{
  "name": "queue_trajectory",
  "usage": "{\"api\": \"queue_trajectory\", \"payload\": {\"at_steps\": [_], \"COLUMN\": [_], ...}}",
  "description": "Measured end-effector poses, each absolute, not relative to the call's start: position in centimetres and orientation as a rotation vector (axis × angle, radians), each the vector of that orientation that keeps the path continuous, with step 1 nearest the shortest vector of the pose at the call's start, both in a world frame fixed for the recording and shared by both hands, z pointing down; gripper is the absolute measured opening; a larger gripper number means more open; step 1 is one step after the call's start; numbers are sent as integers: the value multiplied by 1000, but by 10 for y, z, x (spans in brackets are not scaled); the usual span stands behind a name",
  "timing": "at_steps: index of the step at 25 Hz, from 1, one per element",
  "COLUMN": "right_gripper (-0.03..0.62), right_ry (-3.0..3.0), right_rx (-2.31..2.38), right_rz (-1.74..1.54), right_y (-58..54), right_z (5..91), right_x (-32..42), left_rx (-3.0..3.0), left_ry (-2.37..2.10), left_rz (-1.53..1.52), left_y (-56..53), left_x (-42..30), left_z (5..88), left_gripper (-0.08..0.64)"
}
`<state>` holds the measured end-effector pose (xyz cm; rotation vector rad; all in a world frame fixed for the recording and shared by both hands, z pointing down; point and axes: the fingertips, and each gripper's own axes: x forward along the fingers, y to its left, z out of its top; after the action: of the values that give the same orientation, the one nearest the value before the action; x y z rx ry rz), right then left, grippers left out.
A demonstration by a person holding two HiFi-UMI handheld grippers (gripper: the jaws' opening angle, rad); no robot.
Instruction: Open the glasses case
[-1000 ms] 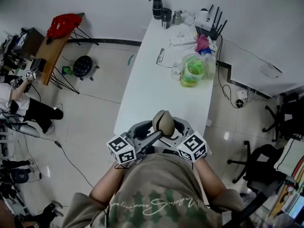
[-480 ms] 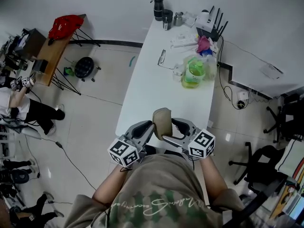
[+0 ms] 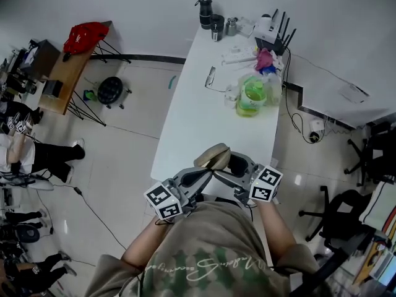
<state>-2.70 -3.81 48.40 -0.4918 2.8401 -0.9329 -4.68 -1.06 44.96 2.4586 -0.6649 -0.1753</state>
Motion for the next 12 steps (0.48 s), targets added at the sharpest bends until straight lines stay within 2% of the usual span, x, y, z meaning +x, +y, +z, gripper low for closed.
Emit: {"api": "queue_trajectory", "payload": {"at_steps": [12], "right_gripper": [305], "right_ry": [2788], "right_rx": [-535], "right_rz": [-856], "right_y": [-39], "right_z": [475], "right_x": [-23], "left_rx": [2530], "left_ry": [-542], "left_rz": [-126], "left_y": [-12], "left_x": [-42], "left_z": [439], "left_gripper": [6]}}
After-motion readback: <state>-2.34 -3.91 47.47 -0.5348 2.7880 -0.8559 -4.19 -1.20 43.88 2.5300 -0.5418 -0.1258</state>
